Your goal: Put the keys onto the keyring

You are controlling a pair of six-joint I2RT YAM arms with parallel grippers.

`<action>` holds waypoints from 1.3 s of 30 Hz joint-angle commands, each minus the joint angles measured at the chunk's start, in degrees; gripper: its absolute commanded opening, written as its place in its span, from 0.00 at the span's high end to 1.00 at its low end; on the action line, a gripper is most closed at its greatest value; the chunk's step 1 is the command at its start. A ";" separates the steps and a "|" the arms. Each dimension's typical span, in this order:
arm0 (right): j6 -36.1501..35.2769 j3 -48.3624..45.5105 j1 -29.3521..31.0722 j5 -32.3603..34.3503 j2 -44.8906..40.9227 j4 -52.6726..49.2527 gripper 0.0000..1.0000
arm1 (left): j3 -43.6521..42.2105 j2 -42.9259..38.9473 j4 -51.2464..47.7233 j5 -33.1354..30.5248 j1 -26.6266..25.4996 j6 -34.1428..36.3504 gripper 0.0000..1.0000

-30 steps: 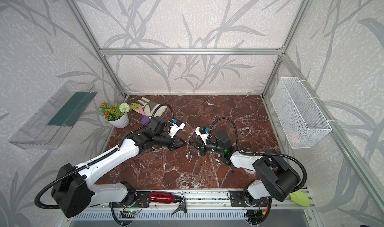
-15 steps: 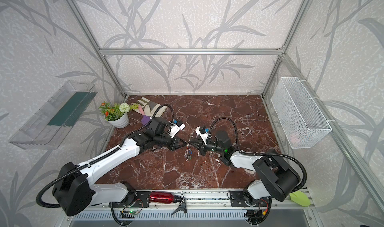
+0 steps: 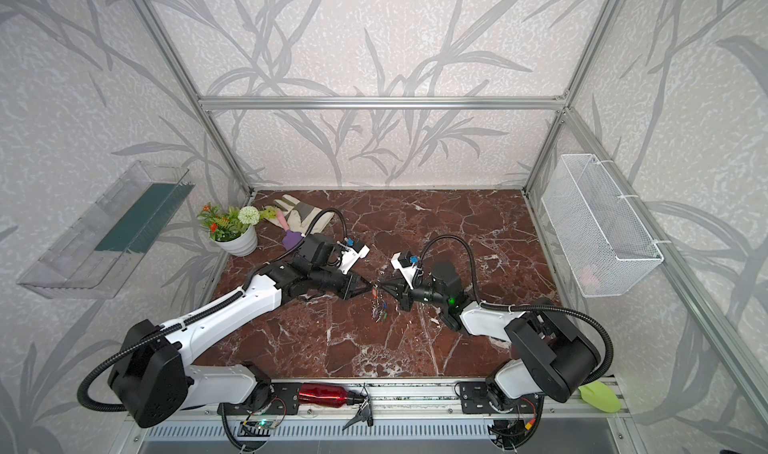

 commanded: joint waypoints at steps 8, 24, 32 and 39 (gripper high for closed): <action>0.25 0.76 0.26 -2.41 0.41 4.85 1.00 | 0.44 2.44 -0.41 -2.46 0.62 -3.92 1.00; 0.29 0.85 0.31 -2.41 0.91 5.51 1.00 | 2.87 5.59 -5.10 -1.76 0.65 -5.17 1.00; 0.25 0.81 0.38 -2.28 1.00 5.55 1.00 | 4.18 7.01 -8.08 -0.97 0.44 -4.93 1.00; 0.31 0.85 0.34 -2.39 1.09 5.71 1.00 | 6.12 8.45 -11.33 -0.87 0.18 -3.61 1.00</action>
